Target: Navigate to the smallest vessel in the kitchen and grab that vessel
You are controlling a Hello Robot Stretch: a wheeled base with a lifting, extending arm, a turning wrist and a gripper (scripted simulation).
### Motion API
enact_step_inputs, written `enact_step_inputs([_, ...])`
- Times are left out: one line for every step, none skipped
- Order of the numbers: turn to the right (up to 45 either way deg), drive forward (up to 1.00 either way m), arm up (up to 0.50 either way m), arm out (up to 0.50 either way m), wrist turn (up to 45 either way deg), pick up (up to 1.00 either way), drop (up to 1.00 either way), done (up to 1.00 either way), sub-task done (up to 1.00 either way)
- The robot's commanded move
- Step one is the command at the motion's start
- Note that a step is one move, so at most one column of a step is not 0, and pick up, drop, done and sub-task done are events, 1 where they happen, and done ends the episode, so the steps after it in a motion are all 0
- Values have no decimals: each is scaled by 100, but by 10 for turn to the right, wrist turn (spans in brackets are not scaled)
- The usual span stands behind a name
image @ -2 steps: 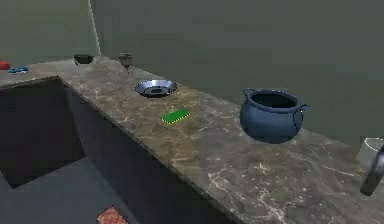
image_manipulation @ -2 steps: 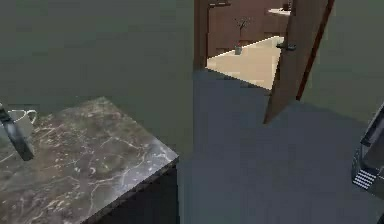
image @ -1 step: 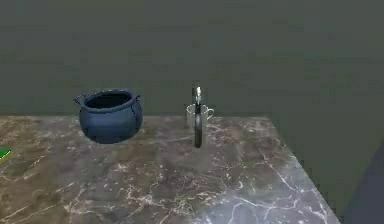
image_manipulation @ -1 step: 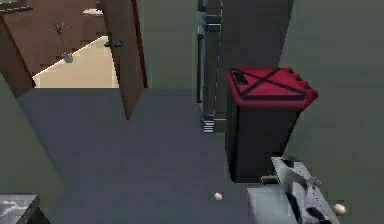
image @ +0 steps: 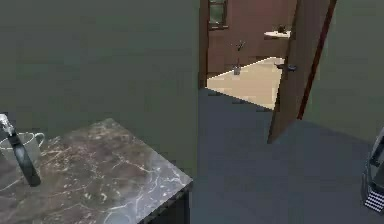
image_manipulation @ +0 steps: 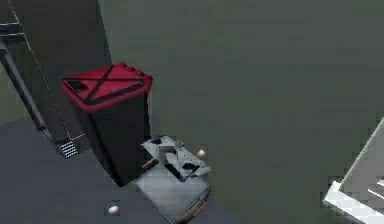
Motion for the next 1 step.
enact_step_inputs([300, 0, 0, 0, 0, 0, 0, 0, 0])
